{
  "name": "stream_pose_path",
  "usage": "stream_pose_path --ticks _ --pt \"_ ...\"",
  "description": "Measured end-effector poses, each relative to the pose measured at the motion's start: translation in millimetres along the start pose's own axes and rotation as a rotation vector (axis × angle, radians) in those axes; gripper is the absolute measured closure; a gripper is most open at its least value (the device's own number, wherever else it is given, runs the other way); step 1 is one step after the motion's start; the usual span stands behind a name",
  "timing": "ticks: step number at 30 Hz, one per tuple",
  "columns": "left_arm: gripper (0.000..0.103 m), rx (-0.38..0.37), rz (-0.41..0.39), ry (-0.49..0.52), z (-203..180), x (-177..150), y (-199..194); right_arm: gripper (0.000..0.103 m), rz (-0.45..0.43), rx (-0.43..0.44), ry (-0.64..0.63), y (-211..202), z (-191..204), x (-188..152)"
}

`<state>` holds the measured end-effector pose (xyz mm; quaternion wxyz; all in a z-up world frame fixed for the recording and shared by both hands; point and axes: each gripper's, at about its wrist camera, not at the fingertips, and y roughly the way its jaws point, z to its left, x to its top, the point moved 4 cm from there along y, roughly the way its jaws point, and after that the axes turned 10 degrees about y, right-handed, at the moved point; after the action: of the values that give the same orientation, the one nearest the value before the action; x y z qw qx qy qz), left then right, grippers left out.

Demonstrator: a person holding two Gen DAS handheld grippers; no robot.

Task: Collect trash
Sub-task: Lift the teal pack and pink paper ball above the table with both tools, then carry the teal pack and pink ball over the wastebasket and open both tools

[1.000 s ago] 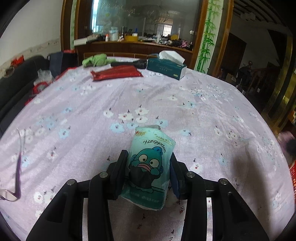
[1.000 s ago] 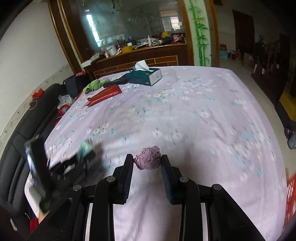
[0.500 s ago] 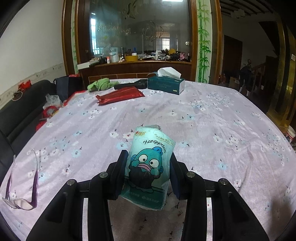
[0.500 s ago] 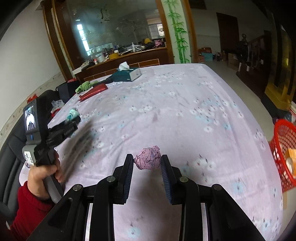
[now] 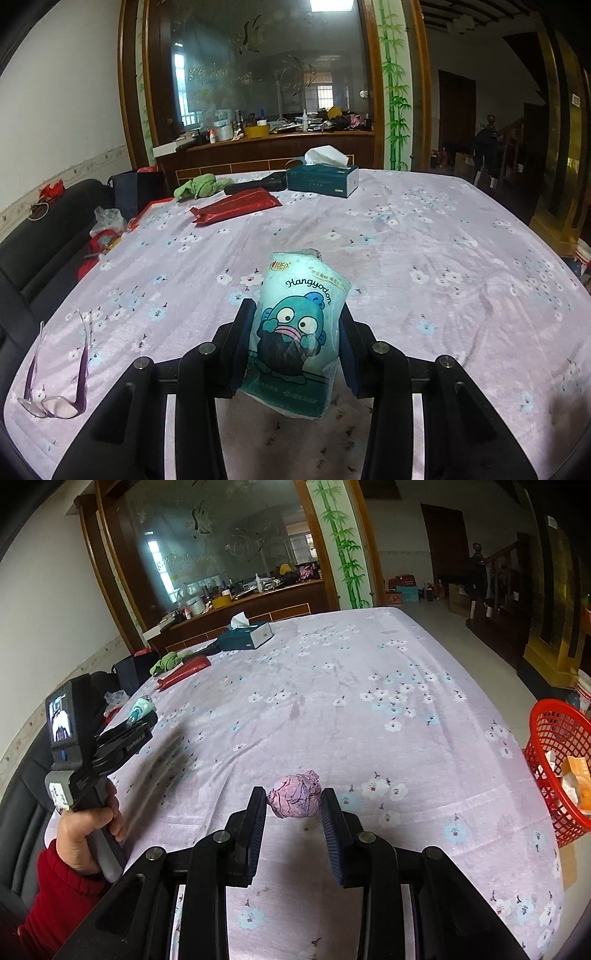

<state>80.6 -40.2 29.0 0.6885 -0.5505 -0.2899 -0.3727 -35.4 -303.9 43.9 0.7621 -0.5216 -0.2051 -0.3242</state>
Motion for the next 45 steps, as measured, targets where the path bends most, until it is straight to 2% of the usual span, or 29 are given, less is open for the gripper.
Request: stream_pose_path --ticks 20,34,36,42,44,45 --pt "0.063 -0.096 -0.092 0.153 -83.5 3.5 -78.8 0.071 -0.044 0.005 0.068 -26.6 -33.4 0.5" --pt "0.062 -0.186 -0.127 0.257 -157.2 14.6 -110.5 0.070 -0.108 -0.009 0.163 -57.6 -84.1 9.6" --pt "0.062 -0.211 -0.125 0.263 -167.4 17.0 -113.8 0.070 -0.120 -0.016 0.180 -63.0 -95.1 12.3" --pt "0.062 -0.400 -0.099 0.292 -221.7 33.7 -129.5 0.070 -0.181 -0.053 0.272 -91.3 -148.1 25.3" --pt "0.062 -0.482 -0.098 0.318 -246.5 40.9 -138.7 0.070 -0.210 -0.085 0.311 -104.4 -174.0 32.9" --pt "0.062 -0.553 -0.086 0.322 -264.0 46.2 -143.3 0.070 -0.223 -0.102 0.326 -110.0 -184.4 36.0"
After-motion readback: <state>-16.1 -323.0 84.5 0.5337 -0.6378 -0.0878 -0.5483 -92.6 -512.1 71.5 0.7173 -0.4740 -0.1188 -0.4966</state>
